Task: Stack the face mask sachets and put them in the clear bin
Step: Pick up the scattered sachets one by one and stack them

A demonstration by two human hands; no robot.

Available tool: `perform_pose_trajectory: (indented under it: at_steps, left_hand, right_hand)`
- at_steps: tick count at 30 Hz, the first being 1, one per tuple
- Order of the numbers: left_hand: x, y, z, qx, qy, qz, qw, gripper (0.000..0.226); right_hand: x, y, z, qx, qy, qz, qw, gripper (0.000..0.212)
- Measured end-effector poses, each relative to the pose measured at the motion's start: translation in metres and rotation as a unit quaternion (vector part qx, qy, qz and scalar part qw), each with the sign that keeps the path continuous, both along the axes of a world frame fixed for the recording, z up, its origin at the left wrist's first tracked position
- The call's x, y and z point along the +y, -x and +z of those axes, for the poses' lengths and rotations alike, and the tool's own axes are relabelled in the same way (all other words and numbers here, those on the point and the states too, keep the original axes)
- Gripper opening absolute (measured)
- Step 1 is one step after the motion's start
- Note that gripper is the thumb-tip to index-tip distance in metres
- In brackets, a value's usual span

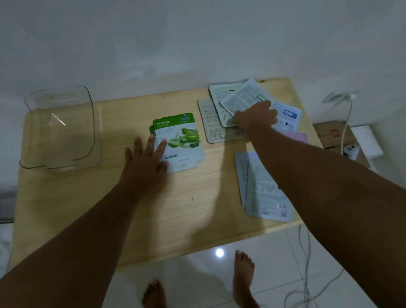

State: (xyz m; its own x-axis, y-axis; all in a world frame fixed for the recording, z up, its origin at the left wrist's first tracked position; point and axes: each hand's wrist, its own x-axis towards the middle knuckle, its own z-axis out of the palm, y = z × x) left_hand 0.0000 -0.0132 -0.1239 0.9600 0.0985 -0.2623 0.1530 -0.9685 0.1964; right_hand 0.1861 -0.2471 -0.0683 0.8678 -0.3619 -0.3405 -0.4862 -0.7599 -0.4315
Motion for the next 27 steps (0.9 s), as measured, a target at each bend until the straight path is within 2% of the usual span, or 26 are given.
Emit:
perform_pose_trajectory:
  at_steps: [5, 7, 10, 12, 14, 17, 21, 27]
  left_hand:
    - [0.003, -0.002, 0.001, 0.004, 0.011, 0.0, 1.0, 0.063]
    - [0.003, -0.004, 0.001, 0.005, 0.014, 0.0, 1.0, 0.063]
    - [0.001, -0.005, 0.001, 0.007, 0.02, 0.005, 1.0, 0.063]
    - [0.001, -0.006, 0.001, 0.007, 0.025, 0.006, 1.0, 0.063]
    - [0.0, -0.006, 0.001, 0.01, 0.026, 0.007, 1.0, 0.063]
    - [-0.001, -0.008, 0.002, 0.017, 0.03, 0.011, 0.999, 0.063]
    - [-0.003, -0.008, 0.003, 0.019, 0.034, 0.018, 0.999, 0.063]
    - [-0.003, -0.009, 0.006, 0.023, 0.041, 0.025, 0.999, 0.064]
  right_hand:
    - [-0.013, -0.021, -0.001, 0.02, -0.089, -0.055, 0.994, 0.1]
    - [-0.02, -0.026, 0.001, 0.06, -0.114, -0.037, 0.991, 0.085]
    - [-0.026, -0.03, -0.002, 0.048, -0.19, -0.053, 0.979, 0.04]
    - [-0.025, -0.029, -0.004, 0.014, -0.231, -0.087, 0.969, 0.032]
    - [-0.018, -0.022, -0.001, -0.047, -0.246, -0.085, 0.964, 0.035]
    - [-0.002, -0.001, 0.012, -0.144, -0.243, -0.017, 0.959, 0.022]
    - [0.024, 0.031, 0.027, -0.224, -0.177, 0.157, 0.945, 0.023]
    - [0.072, 0.067, 0.024, -0.178, -0.115, 0.322, 0.923, 0.025]
